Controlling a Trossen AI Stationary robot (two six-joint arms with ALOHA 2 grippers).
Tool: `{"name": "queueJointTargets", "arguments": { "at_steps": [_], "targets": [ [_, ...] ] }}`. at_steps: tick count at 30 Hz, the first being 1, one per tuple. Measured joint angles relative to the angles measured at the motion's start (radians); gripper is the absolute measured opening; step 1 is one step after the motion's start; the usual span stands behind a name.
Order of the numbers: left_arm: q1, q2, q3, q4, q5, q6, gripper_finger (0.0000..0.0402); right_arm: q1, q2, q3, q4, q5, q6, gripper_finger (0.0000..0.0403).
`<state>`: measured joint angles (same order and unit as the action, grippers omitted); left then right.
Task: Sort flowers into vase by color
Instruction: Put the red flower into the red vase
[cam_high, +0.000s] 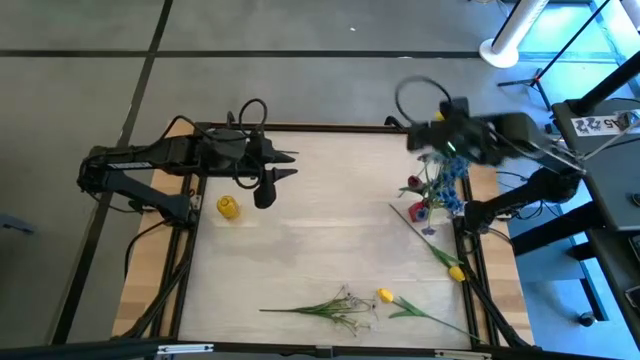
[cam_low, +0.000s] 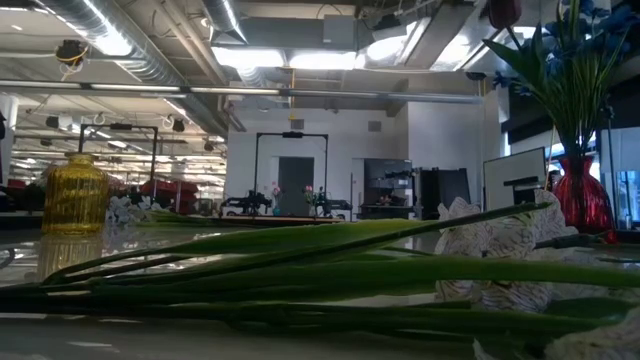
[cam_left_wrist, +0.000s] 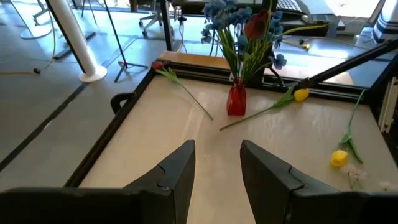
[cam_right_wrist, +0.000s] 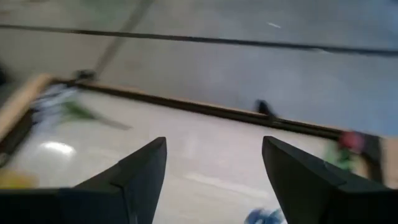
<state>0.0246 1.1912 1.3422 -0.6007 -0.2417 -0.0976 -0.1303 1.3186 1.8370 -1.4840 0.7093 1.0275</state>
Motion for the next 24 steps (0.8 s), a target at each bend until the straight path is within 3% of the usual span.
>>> {"name": "queueJointTargets", "arguments": {
  "at_steps": [5,10,13,18,24],
  "targets": [
    [-0.015,0.0,0.0,-0.04,0.035,-0.062,0.0125,-0.329,0.06,0.0,0.009,-0.172,-0.094,0.0264],
    [-0.079,-0.001,-0.038,-0.014,0.084,-0.086,0.0125,-0.536,0.187,0.0,-0.01,-0.233,-0.175,0.0264],
    [-0.12,0.0,-0.087,-0.006,0.075,-0.114,0.0125,-0.637,0.271,-0.001,-0.009,-0.317,-0.204,0.0264],
    [-0.184,0.0,-0.186,0.075,0.073,-0.188,0.0125,-0.755,0.381,-0.008,-0.034,-0.337,-0.192,0.0264],
    [-0.241,0.0,-0.235,0.097,0.061,-0.272,0.0125,-0.831,0.403,-0.201,0.01,-0.414,-0.106,0.0264]
  ]
}}
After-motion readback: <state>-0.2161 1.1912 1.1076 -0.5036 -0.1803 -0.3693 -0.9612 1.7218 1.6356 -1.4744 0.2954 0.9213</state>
